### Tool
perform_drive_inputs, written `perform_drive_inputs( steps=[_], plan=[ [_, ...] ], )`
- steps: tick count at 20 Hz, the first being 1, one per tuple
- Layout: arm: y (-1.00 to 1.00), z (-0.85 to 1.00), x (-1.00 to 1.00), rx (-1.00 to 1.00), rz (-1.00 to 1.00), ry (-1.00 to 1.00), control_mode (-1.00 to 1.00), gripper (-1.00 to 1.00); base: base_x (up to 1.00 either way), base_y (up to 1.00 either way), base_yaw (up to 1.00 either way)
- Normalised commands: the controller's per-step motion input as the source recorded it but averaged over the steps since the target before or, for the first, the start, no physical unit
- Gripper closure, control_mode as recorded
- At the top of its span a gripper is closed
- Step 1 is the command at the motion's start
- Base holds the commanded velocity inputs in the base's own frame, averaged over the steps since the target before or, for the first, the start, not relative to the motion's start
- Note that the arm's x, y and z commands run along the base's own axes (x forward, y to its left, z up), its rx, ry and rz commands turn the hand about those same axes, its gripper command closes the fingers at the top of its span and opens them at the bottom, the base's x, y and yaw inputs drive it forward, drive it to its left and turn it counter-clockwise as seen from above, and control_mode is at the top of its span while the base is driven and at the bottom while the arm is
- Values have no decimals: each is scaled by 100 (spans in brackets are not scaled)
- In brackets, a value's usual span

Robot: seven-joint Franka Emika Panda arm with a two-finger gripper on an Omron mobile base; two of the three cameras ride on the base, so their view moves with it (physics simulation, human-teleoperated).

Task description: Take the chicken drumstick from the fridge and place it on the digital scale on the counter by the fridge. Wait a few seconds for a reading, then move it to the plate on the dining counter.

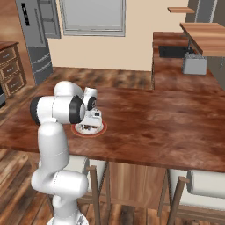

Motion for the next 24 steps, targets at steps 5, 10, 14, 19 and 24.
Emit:
perform_drive_inputs(
  steps=[5, 10, 14, 19, 24],
  plan=[
    [7, 0, 0, 0, 0, 1, -100, -100, 0, 0, 0],
    [3, 0, 0, 0, 0, 4, -100, -100, 0, 0, 0],
    [0, 1, 0, 0, 0, 5, -100, -100, 0, 0, 0],
    [0, 25, -10, 0, 0, 4, -100, -100, 0, 0, 0],
    [-9, 70, -70, 0, 1, -1, -100, -100, 0, 0, 0]
  ],
)
